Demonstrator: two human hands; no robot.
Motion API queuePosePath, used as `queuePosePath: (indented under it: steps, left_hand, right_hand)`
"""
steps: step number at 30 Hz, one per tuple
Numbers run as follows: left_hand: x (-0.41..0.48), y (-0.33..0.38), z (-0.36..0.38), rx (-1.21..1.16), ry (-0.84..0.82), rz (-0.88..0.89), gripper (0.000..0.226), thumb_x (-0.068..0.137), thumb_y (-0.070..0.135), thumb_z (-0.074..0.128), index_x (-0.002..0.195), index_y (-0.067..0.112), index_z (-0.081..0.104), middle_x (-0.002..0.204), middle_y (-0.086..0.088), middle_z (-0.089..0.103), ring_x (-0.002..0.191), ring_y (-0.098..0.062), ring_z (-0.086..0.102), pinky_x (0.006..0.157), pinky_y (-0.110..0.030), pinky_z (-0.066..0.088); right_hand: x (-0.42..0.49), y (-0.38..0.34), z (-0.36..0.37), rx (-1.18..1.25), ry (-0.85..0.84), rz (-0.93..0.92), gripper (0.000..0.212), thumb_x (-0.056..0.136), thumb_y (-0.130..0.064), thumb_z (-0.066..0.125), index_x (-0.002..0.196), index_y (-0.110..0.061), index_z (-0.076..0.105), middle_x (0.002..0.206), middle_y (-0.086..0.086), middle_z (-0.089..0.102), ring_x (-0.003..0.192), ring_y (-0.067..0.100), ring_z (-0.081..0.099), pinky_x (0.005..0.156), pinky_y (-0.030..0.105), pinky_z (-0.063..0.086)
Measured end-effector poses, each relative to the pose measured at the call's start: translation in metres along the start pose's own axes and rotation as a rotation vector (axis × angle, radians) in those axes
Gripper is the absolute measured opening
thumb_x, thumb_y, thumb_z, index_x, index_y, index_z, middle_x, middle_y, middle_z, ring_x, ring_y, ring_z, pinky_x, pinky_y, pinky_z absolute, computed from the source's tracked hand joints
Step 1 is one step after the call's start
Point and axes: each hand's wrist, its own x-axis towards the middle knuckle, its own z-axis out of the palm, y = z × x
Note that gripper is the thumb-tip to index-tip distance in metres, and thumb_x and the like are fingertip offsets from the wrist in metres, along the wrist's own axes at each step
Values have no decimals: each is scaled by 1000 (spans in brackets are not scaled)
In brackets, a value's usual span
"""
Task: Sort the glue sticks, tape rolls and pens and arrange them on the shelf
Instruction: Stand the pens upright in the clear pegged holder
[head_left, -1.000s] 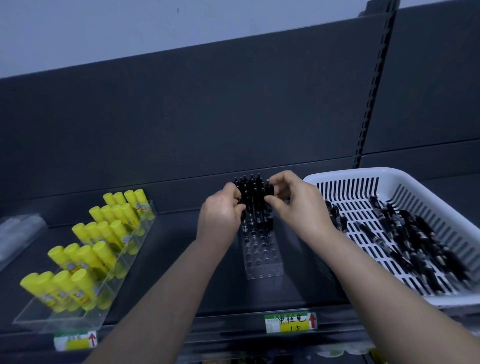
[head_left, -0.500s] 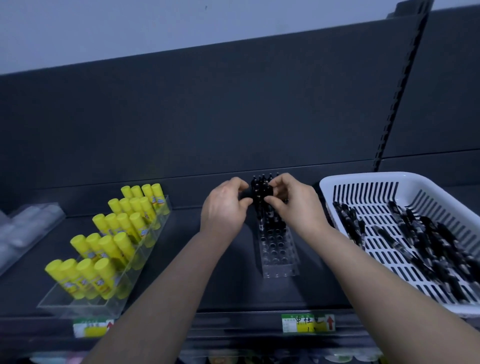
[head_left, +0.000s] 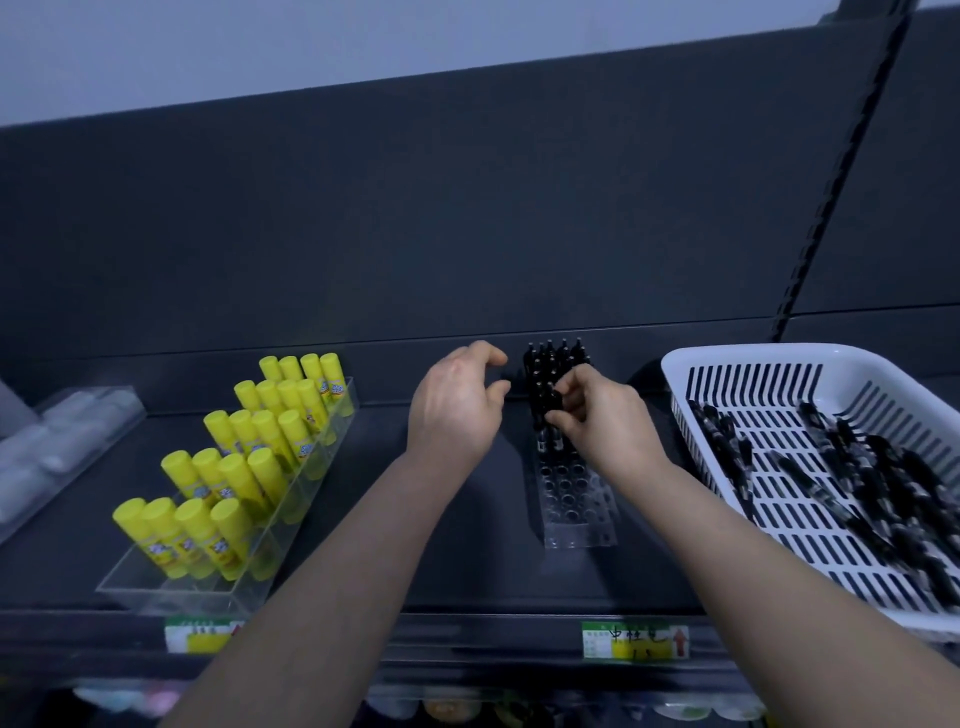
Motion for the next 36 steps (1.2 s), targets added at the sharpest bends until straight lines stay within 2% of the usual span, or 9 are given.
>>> queuePosePath:
  steps: [4,8,14,20,24,26,28,30,36]
  left_hand:
    - [1,10,0,-24,10,12,22,90,17,61,112,20,63,109,6,65,102,-14,60,89,-33,48]
    - [3,28,2,-52,10,29,21,91,17,60,112,21,63,107,7,66,101,-12,59,88,-32,48]
    - [9,79,27,-102,-66,103,20,92,14,58,110,20,64,106,6,68,103,-12,61,91,-33,49]
    - [12,143,82,-71,-257,179,22,89,13,57,108,22,65,106,3,69,101,-17,62,90,-34,50]
    - [13,181,122,28,-410,214,23,86,4,52,101,15,67,101,-4,69,97,-25,63,84,-37,52]
    - [14,196,142,110,-501,214,22,83,-3,50,89,11,66,92,-4,65,89,-25,61,72,-34,51]
    - [13,209,160,222,-585,216,25,79,-9,50,66,12,54,74,-4,52,76,-26,55,59,-31,42]
    - [11,216,176,313,-623,209,34,78,-12,50,58,13,42,65,-2,44,69,-24,52,57,-31,40]
    - [9,230,202,443,-679,139,19,86,1,58,73,11,49,79,-3,52,73,-21,52,62,-29,45]
  right_hand:
    - [-2,4,-1,-12,-49,43,33,80,-21,75,100,-23,48,81,-7,62,78,17,61,68,28,45]
    - [-9,9,-11,-38,-89,85,47,74,-28,80,108,-23,47,88,-5,65,85,20,63,76,36,51]
    - [-19,39,-76,-376,-20,53,17,86,-30,61,103,-30,61,101,-6,69,100,22,62,75,31,45]
    - [-48,111,-150,-511,-10,228,21,86,-24,56,103,-34,65,101,-7,69,98,21,63,70,30,45]
    - [-68,149,-189,-567,11,344,25,87,-23,53,103,-36,66,100,-4,69,99,23,62,69,30,42]
    - [-75,163,-202,-555,11,380,23,85,-22,55,100,-36,66,99,-4,69,96,24,62,68,30,42]
    - [-80,173,-209,-532,-18,393,21,84,-23,59,98,-37,66,100,-5,69,96,23,62,69,30,44]
    - [-83,180,-212,-515,-41,390,21,85,-23,60,100,-36,65,102,-7,68,97,21,62,71,30,45]
    - [-79,186,-215,-489,-77,350,21,86,-26,59,104,-36,64,104,-9,67,99,20,62,76,30,45]
